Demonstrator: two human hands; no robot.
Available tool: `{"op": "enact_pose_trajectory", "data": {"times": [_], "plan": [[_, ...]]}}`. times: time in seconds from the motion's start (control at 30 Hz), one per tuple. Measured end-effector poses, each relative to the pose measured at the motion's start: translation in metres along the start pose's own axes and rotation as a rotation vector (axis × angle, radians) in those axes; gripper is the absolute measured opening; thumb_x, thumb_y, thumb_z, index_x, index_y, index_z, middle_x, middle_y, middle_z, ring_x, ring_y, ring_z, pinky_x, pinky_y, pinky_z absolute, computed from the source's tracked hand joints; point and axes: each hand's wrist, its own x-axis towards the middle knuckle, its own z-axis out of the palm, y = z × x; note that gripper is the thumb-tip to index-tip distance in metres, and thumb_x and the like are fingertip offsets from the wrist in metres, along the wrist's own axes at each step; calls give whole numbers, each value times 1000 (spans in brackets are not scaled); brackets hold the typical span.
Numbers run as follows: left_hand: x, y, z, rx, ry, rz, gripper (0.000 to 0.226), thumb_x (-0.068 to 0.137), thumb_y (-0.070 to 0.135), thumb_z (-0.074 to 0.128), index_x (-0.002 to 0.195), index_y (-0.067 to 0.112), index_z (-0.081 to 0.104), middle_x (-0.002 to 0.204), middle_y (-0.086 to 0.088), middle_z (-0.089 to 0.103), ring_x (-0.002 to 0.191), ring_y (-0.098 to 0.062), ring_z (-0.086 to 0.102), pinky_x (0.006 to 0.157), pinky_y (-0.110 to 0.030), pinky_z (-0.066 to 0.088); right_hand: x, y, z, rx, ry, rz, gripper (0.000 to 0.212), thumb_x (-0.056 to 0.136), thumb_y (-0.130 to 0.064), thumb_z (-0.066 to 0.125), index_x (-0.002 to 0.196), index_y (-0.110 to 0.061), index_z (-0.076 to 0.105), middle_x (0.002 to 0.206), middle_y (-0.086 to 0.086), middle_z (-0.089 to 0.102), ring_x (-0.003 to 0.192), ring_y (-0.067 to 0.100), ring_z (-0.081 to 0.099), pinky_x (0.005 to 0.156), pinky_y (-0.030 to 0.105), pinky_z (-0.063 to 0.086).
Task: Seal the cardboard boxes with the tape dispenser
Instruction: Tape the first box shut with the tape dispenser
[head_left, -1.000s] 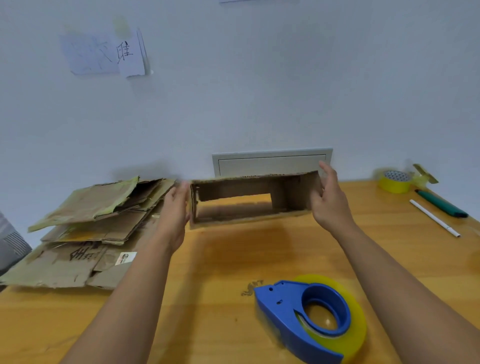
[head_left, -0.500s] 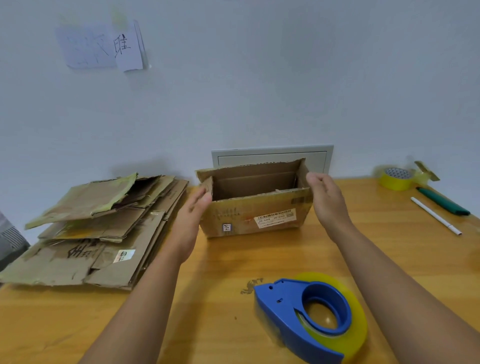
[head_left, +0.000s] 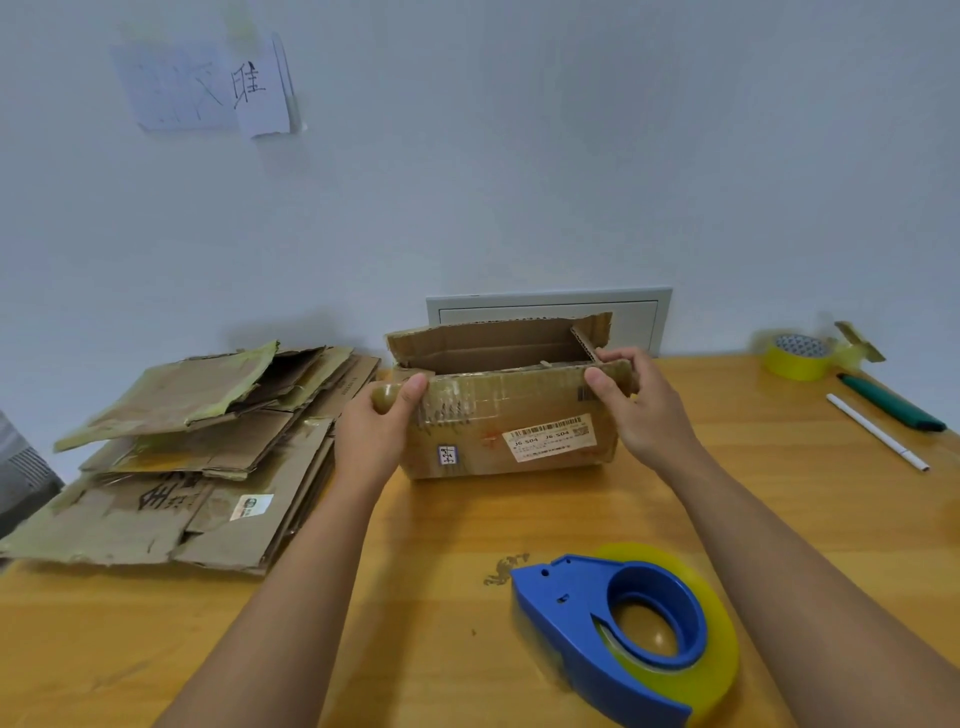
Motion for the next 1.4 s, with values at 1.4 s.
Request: {"op": "enact_pose_trajectory", "data": {"times": [1.4], "plan": [[9, 1, 0, 652, -272, 152, 101, 65, 90, 48, 146, 29, 43, 135, 0, 56, 113, -16, 55, 83, -34, 49, 2, 11, -8, -379, -153, 85, 76, 75, -75, 62, 136, -31, 53, 121, -8, 61, 100, 11, 53, 78, 30, 44]]}}
